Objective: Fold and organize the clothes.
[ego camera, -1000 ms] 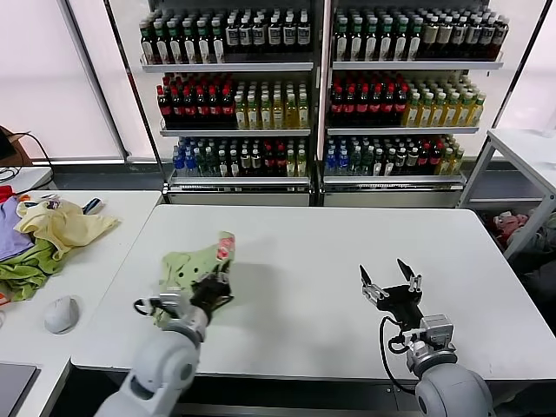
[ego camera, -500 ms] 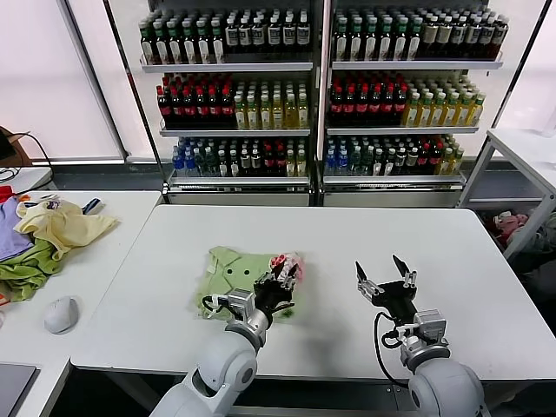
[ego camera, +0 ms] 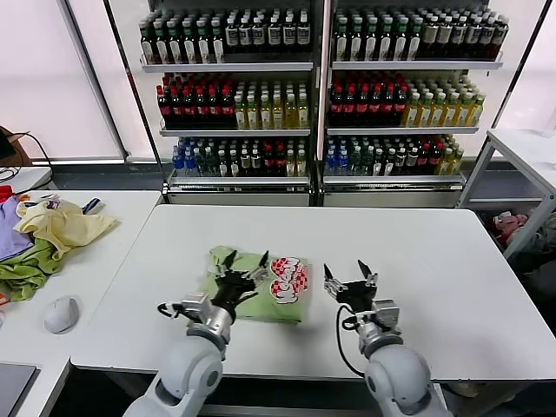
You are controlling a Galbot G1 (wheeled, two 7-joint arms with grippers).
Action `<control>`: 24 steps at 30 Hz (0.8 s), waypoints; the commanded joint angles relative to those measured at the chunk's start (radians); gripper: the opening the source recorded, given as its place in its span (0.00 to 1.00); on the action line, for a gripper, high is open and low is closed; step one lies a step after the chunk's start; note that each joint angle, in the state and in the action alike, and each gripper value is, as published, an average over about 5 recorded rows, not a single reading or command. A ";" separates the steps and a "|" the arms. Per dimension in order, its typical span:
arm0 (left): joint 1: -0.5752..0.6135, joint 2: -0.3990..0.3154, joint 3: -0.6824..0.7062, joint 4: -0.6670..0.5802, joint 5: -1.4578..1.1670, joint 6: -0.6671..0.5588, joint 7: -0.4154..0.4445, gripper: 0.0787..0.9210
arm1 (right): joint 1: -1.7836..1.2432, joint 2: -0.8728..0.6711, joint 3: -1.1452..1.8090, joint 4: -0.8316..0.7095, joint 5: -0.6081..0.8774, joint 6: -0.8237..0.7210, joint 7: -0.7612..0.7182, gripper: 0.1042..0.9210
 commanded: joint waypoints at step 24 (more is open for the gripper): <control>0.224 0.027 -0.175 -0.077 0.110 -0.069 -0.029 0.88 | 0.192 0.127 -0.195 -0.327 0.100 -0.094 0.180 0.57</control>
